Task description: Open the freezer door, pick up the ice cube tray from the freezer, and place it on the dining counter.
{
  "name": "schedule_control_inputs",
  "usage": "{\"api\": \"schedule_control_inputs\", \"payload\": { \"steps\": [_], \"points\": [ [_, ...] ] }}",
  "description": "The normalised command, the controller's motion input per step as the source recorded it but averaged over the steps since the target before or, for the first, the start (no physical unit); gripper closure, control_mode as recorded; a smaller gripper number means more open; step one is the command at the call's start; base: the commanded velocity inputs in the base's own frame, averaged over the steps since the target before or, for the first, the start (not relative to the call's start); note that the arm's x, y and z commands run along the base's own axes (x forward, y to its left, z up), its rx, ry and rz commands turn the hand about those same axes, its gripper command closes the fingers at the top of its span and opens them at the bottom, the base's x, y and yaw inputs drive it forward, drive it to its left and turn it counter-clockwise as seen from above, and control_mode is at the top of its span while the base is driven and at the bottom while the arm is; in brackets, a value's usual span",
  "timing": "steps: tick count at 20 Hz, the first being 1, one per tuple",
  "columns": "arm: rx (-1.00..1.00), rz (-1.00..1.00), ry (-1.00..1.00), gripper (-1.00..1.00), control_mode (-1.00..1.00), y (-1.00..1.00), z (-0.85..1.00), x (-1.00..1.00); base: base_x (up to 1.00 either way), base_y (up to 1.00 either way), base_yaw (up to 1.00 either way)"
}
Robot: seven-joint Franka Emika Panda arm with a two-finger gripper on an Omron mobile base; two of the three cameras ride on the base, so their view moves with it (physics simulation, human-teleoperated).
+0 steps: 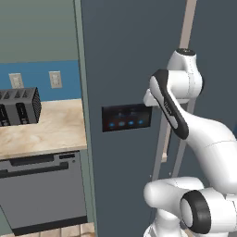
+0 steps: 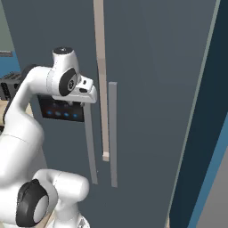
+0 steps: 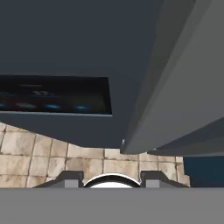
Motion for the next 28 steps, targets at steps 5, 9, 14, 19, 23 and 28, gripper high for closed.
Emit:
{"api": "schedule_control_inputs", "payload": {
  "steps": [5,9,14,19,23,28],
  "points": [
    [0.0,0.0,0.0,-1.0,-1.0,0.0,0.0,-0.28,0.0,0.0,0.0],
    [0.0,0.0,0.0,-1.0,-1.0,0.0,0.0,-0.51,0.0,0.0,0.0],
    [0.0,0.0,0.0,-1.0,-1.0,-0.04,0.0,-0.55,0.0,0.0,0.0],
    [0.0,0.0,0.0,-1.0,-1.0,-0.08,0.0,-0.54,0.0,0.0,0.0],
    [0.0,0.0,0.0,-1.0,-1.0,-0.03,0.0,-0.41,0.0,0.0,0.0],
    [0.0,0.0,0.0,-1.0,-1.0,0.0,0.0,-0.08,0.0,0.0,0.0]
  ]
}}
